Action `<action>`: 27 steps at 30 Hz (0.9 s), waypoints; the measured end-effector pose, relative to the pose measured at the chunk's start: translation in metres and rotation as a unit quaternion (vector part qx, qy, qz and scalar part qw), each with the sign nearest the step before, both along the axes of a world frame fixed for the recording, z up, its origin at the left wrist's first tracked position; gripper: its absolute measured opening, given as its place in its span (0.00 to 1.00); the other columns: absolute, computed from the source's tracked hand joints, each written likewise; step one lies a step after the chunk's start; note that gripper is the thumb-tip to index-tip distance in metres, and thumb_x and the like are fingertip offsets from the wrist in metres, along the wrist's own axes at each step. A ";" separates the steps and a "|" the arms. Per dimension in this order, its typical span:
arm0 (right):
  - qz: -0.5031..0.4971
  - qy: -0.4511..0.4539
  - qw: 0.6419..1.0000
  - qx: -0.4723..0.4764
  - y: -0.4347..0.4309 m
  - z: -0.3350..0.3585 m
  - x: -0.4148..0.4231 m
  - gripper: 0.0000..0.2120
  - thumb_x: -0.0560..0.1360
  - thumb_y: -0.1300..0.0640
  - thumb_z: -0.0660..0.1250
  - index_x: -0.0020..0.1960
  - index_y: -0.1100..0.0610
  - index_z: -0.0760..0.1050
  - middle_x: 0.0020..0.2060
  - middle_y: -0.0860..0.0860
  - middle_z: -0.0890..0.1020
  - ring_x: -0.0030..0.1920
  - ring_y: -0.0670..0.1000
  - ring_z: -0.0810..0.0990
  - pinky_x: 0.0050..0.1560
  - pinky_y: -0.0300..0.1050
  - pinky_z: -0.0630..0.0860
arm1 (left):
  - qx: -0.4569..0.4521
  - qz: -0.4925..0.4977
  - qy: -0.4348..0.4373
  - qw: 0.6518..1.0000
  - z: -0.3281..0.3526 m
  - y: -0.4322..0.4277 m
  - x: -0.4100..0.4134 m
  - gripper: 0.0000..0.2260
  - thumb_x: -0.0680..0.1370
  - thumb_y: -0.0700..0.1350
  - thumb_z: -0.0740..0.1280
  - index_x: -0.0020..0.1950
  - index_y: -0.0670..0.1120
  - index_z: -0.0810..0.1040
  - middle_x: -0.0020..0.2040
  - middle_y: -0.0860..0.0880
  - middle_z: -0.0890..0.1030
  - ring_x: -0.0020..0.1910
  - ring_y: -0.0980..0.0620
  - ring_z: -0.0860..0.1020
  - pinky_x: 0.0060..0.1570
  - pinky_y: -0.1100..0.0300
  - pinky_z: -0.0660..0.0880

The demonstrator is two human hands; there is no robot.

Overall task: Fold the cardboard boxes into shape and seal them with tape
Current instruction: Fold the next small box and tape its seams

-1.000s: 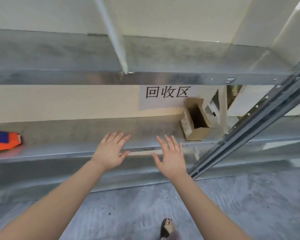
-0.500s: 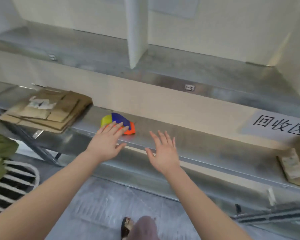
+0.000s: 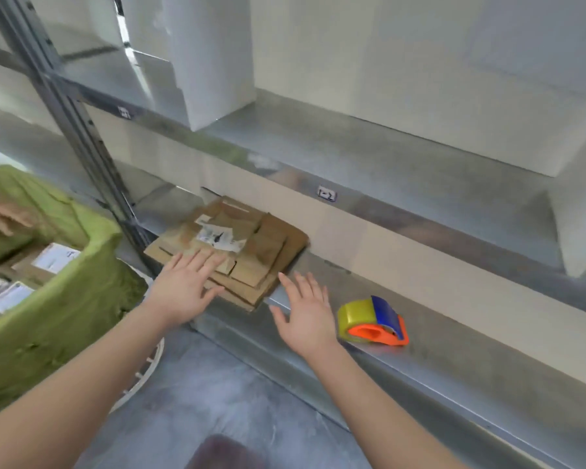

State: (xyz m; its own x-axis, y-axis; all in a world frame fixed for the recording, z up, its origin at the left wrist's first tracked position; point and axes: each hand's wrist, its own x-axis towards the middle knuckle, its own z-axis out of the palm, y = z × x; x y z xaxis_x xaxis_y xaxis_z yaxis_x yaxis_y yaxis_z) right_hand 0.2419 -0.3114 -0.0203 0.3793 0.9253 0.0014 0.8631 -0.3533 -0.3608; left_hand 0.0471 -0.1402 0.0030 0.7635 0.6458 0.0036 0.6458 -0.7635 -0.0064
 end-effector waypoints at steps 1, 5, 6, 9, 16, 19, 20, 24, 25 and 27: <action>-0.006 0.008 1.000 -0.005 0.016 -0.002 -0.004 0.34 0.75 0.36 0.45 0.78 0.46 0.55 0.77 0.53 0.60 0.77 0.57 0.55 0.76 0.58 0.47 | -0.003 0.003 -0.001 1.000 -0.002 0.018 -0.009 0.34 0.75 0.68 0.41 0.78 0.56 0.53 0.78 0.50 0.59 0.76 0.47 0.57 0.74 0.49 0.50; -0.051 0.034 0.998 -0.021 0.079 -0.019 -0.016 0.30 0.80 0.41 0.55 0.79 0.45 0.51 0.78 0.52 0.57 0.77 0.56 0.53 0.76 0.56 0.53 | -0.028 -0.003 -0.003 1.000 -0.016 0.097 -0.031 0.35 0.74 0.69 0.41 0.78 0.55 0.55 0.77 0.50 0.60 0.77 0.48 0.57 0.74 0.50 0.50; -0.072 0.037 0.997 -0.020 0.092 -0.025 -0.020 0.30 0.80 0.41 0.55 0.78 0.45 0.51 0.77 0.51 0.58 0.77 0.56 0.54 0.76 0.55 0.55 | -0.037 -0.007 -0.003 0.999 -0.020 0.116 -0.033 0.36 0.73 0.69 0.40 0.78 0.55 0.55 0.77 0.50 0.60 0.77 0.48 0.56 0.74 0.51 0.51; -0.162 0.066 0.984 -0.029 0.121 -0.043 -0.033 0.31 0.79 0.40 0.57 0.78 0.45 0.52 0.76 0.50 0.61 0.75 0.55 0.58 0.72 0.54 0.62 | -0.086 -0.013 0.001 0.996 -0.034 0.161 -0.034 0.34 0.76 0.69 0.46 0.78 0.55 0.52 0.78 0.51 0.57 0.76 0.49 0.56 0.75 0.51 0.53; -0.335 0.183 0.924 -0.021 0.157 -0.063 -0.044 0.36 0.75 0.42 0.67 0.77 0.53 0.57 0.69 0.57 0.69 0.69 0.59 0.64 0.69 0.49 0.61 | -0.298 0.072 -0.073 0.949 -0.057 0.206 -0.011 0.37 0.74 0.62 0.66 0.78 0.51 0.56 0.75 0.47 0.64 0.73 0.45 0.64 0.70 0.46 0.63; -0.372 0.195 0.907 -0.035 0.161 -0.068 -0.040 0.37 0.73 0.41 0.69 0.77 0.52 0.59 0.69 0.57 0.69 0.69 0.60 0.65 0.68 0.48 0.61 | -0.333 0.064 -0.077 0.938 -0.065 0.212 -0.002 0.35 0.75 0.60 0.66 0.77 0.51 0.58 0.74 0.47 0.66 0.71 0.46 0.67 0.70 0.48 0.65; -0.378 0.198 0.903 -0.038 0.162 -0.070 -0.037 0.38 0.73 0.40 0.69 0.77 0.51 0.59 0.68 0.56 0.71 0.68 0.59 0.66 0.67 0.49 0.62 | -0.356 0.065 -0.085 0.928 -0.069 0.215 0.001 0.34 0.75 0.60 0.66 0.77 0.51 0.58 0.74 0.47 0.67 0.70 0.47 0.68 0.69 0.47 0.66; -0.392 0.212 0.895 -0.034 0.169 -0.074 -0.030 0.36 0.70 0.35 0.67 0.74 0.43 0.61 0.59 0.50 0.77 0.62 0.57 0.71 0.62 0.51 0.69 | -0.418 0.060 -0.126 0.898 -0.075 0.221 0.011 0.31 0.75 0.55 0.69 0.75 0.55 0.60 0.71 0.49 0.70 0.67 0.47 0.72 0.66 0.45 0.70; -0.394 0.211 0.894 -0.035 0.169 -0.074 -0.029 0.35 0.71 0.35 0.68 0.74 0.41 0.62 0.57 0.49 0.78 0.61 0.57 0.71 0.62 0.51 0.69 | -0.419 0.053 -0.133 0.897 -0.076 0.221 0.014 0.30 0.75 0.52 0.69 0.75 0.56 0.61 0.71 0.49 0.70 0.68 0.47 0.71 0.67 0.46 0.69; -0.399 0.206 0.893 -0.036 0.171 -0.071 -0.027 0.34 0.70 0.36 0.69 0.73 0.39 0.63 0.55 0.47 0.78 0.61 0.55 0.70 0.61 0.51 0.70 | -0.427 0.044 -0.145 0.891 -0.077 0.222 0.017 0.30 0.75 0.48 0.71 0.75 0.54 0.62 0.72 0.49 0.69 0.69 0.47 0.69 0.68 0.48 0.68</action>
